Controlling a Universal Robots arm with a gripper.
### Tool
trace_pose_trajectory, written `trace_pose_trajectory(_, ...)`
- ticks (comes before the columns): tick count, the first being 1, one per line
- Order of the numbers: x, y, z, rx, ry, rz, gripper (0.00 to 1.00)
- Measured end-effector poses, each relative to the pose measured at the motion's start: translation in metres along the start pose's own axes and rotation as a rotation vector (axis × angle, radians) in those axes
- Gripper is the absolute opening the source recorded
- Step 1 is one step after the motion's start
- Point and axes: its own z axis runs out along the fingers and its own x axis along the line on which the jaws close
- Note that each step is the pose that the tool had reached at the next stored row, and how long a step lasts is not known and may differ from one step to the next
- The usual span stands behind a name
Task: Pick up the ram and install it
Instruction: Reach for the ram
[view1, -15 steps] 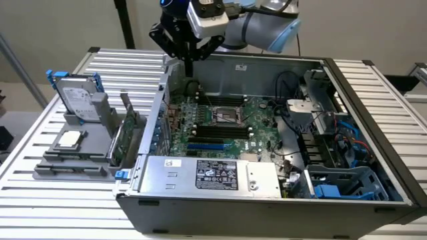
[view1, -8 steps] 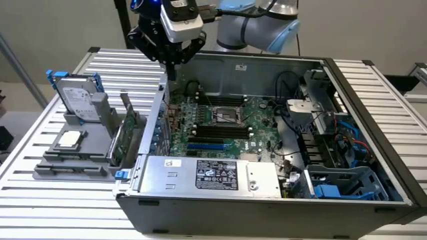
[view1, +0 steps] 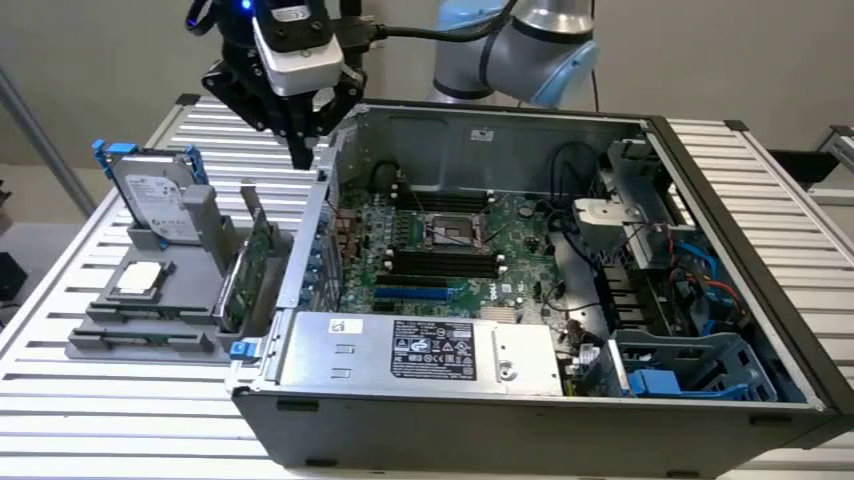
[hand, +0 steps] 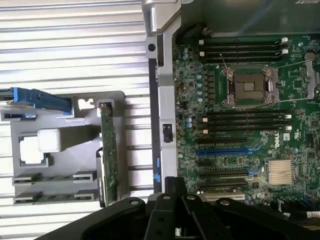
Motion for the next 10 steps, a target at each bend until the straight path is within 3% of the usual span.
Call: trace_pose_trajectory(10, 0.044, -0.0208, -0.0018, 0.0000, 0.0000, 0.000, 0.00)
